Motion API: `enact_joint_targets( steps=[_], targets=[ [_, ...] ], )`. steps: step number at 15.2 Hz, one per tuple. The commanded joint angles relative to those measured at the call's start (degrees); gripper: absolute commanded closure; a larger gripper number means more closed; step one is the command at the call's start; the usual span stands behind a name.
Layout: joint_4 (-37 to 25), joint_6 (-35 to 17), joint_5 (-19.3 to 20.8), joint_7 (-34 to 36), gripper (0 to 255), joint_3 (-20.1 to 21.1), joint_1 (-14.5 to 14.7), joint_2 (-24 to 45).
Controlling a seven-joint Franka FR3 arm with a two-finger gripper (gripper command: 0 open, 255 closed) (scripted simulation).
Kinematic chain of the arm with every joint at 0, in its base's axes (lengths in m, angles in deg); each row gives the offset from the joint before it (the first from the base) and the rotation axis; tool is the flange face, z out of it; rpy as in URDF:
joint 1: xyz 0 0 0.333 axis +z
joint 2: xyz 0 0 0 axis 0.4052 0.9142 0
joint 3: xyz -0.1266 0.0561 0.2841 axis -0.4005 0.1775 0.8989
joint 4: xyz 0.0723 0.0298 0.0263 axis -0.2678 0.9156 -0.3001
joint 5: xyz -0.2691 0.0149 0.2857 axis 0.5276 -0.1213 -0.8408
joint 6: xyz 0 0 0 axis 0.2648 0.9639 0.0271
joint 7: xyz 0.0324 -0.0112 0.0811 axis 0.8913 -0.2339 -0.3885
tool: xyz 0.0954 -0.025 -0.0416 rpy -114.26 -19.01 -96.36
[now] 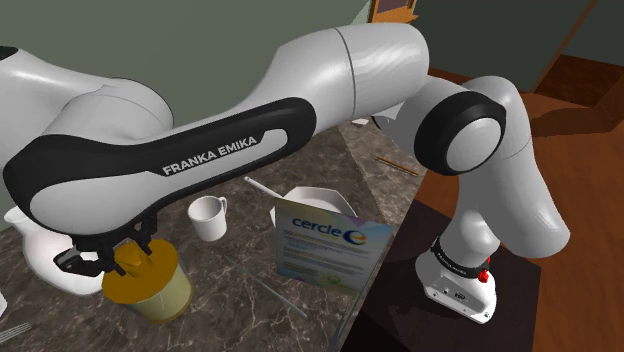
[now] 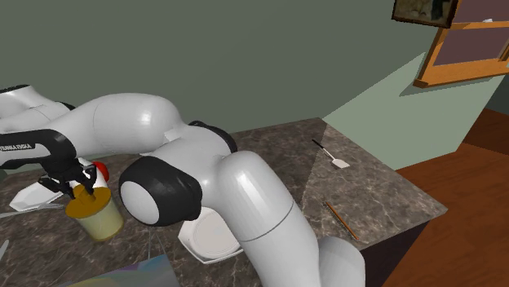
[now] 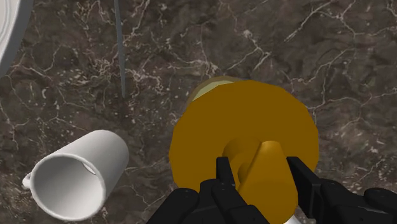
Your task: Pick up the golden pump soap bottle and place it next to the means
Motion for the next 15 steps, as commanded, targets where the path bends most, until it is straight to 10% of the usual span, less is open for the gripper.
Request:
enact_joint_targets(
  steps=[1, 3, 4, 15],
  targets=[
    [0.0, 0.0, 0.0, 0.0, 255, 0.0, 0.0, 0.0],
    [0.0, 0.0, 0.0, 0.0, 255, 0.0, 0.0, 0.0],
    [0.0, 0.0, 0.0, 0.0, 0, 0.0, 0.0, 0.0],
    [-9.2, 8.0, 0.0, -0.5, 0, 0.0, 1.1, 1.0]
  ],
)
